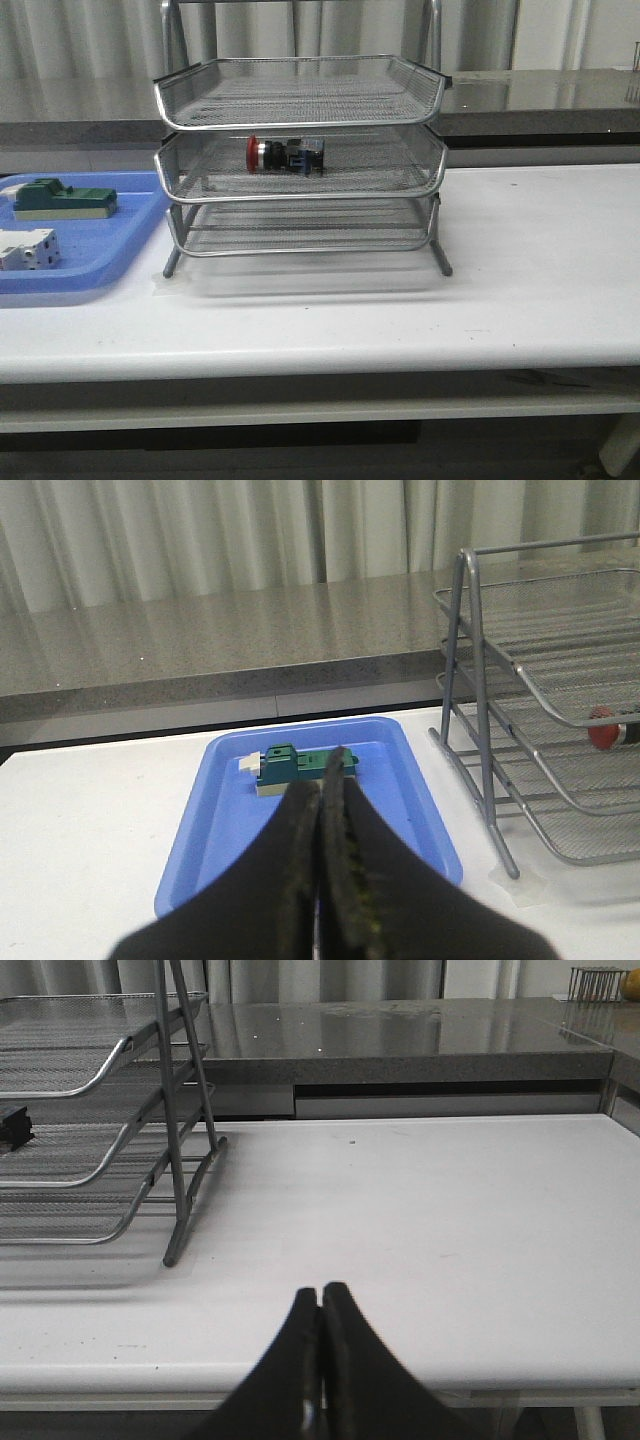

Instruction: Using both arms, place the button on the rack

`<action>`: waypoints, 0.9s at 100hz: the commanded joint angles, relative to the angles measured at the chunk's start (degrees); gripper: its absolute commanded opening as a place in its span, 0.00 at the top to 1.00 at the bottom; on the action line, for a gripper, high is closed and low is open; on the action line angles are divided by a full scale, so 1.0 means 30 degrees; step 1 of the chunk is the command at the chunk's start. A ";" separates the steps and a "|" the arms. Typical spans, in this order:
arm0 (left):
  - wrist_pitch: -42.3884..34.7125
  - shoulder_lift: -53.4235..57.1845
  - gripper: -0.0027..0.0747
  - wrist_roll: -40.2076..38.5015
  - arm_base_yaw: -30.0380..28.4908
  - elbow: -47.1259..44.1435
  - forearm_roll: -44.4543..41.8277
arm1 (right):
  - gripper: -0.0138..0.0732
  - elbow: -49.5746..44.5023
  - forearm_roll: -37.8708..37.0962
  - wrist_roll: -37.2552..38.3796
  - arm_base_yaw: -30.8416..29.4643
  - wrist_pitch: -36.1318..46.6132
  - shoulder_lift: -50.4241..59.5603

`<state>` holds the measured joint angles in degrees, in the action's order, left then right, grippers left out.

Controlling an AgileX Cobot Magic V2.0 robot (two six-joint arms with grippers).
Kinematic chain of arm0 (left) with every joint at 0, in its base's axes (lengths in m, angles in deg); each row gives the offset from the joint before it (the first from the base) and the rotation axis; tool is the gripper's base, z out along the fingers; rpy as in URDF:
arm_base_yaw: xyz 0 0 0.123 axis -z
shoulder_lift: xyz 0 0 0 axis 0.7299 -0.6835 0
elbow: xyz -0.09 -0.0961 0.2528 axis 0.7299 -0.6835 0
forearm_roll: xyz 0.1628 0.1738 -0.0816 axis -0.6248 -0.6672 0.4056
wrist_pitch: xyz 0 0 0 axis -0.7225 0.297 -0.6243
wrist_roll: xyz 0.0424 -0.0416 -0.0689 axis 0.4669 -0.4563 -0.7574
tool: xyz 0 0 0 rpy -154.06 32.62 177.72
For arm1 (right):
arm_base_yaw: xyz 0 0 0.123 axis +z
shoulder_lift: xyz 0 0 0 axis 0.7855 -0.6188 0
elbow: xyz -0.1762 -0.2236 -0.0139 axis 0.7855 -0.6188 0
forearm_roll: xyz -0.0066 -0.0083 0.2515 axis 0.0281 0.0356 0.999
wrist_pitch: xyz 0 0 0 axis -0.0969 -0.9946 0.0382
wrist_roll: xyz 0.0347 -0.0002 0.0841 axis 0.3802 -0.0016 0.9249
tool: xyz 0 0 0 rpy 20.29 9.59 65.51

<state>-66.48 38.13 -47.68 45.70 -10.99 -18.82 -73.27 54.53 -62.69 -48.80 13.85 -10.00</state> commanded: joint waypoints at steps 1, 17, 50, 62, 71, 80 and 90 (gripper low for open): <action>-0.1784 0.0023 0.99 -0.2461 -0.0018 0.0235 -0.2005 | 0.90 -0.0052 0.0047 -0.0059 -0.0102 0.1608 0.0331; -0.1784 0.1010 0.99 -0.9147 -0.0018 -0.0706 -0.8248 | 0.90 -0.0052 0.0047 -0.0059 -0.0102 0.1608 0.0331; -0.2130 0.3857 0.99 -0.9677 -0.0018 -0.3668 -0.8651 | 0.90 -0.0052 0.0047 -0.0059 -0.0102 0.1608 0.0331; -0.2130 0.4620 0.99 -0.9685 -0.0018 -0.4634 -0.8493 | 0.90 -0.0052 0.0047 -0.0059 -0.0102 0.1608 0.0331; -0.2232 0.5053 0.99 -0.9716 -0.0018 -0.5183 -0.8447 | 0.90 -0.0052 0.0047 -0.0059 -0.0102 0.1608 0.0331; -0.2462 0.5589 0.99 -0.9716 -0.0018 -0.5617 -0.8447 | 0.90 -0.0052 0.0047 -0.0059 -0.0102 0.1608 0.0331; -0.2393 0.6222 0.99 -0.9716 -0.0018 -0.5655 -0.8746 | 0.90 -0.0052 0.0047 -0.0059 -0.0102 0.1608 0.0331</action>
<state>-68.64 54.96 -76.21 45.70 -26.02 -44.53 -73.27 54.53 -62.69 -48.80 13.97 -10.00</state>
